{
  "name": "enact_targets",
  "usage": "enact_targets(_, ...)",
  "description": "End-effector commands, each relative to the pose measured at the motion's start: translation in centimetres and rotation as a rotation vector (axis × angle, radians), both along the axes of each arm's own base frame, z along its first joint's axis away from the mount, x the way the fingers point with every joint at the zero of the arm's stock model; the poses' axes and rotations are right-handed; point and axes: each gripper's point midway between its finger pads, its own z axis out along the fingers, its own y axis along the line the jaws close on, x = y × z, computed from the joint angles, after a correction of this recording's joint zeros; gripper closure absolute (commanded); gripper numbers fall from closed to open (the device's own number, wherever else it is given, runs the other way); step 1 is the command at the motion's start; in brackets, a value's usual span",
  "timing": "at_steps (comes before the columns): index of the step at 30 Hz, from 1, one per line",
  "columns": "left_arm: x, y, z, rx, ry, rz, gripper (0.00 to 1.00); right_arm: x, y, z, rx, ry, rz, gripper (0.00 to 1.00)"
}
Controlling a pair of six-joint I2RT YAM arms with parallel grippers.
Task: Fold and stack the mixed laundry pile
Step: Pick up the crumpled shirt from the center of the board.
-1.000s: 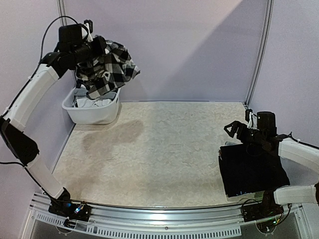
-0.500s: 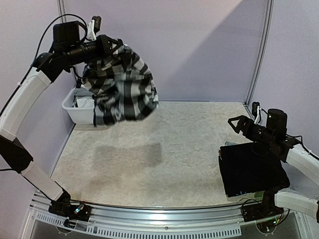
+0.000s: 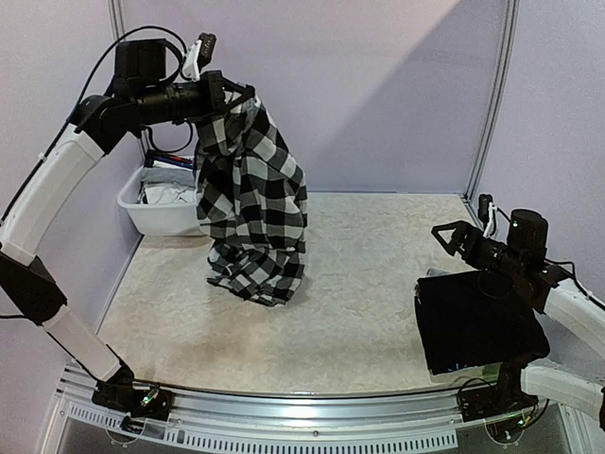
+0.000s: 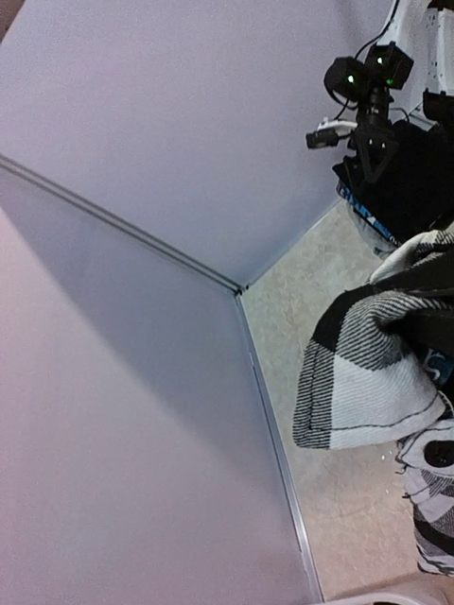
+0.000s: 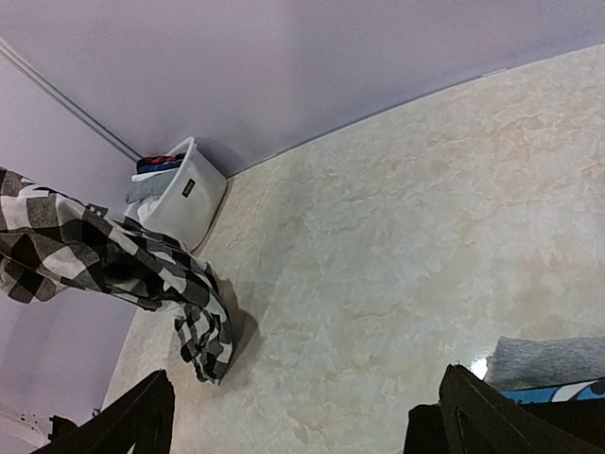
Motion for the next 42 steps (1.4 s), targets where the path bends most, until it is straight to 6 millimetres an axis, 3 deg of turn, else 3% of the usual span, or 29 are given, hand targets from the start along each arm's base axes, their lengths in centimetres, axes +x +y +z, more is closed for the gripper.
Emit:
enact_targets(1, -4.1, -3.1, 5.9, -0.071, -0.161, -0.144, 1.00, -1.3, 3.3, 2.2, 0.060, -0.109, 0.164, 0.01)
enact_targets(4, -5.9, -3.7, 8.9, -0.100, -0.237, -0.161, 1.00, -2.8, 7.1, 4.0, 0.013, -0.183, 0.275, 0.01)
enact_targets(8, -6.6, -3.5, 10.6, -0.130, -0.278, -0.124, 1.00, -5.9, 13.0, 6.2, -0.029, -0.302, 0.459, 0.01)
enact_targets(13, -6.9, -3.4, 10.3, -0.135, -0.270, -0.130, 1.00, -7.9, 18.0, 7.7, 0.009, -0.398, 0.622, 0.05)
enact_targets(20, -7.2, -2.7, 9.0, -0.114, -0.253, -0.108, 1.00, -8.7, 23.4, 6.3, -0.020, -0.399, 0.754, 0.17)
enact_targets(27, -7.4, -2.0, 8.0, -0.092, -0.249, -0.086, 1.00, -8.7, 26.1, 6.2, -0.024, -0.417, 0.804, 0.23)
enact_targets(35, -8.4, -0.8, 7.9, -0.090, -0.264, -0.072, 1.00, -4.7, 25.7, 5.5, -0.089, -0.402, 0.605, 0.07)
enact_targets(42, -8.7, -0.2, 7.6, -0.088, -0.265, -0.063, 1.00, -4.4, 27.2, 5.2, -0.066, -0.421, 0.637, 0.05)
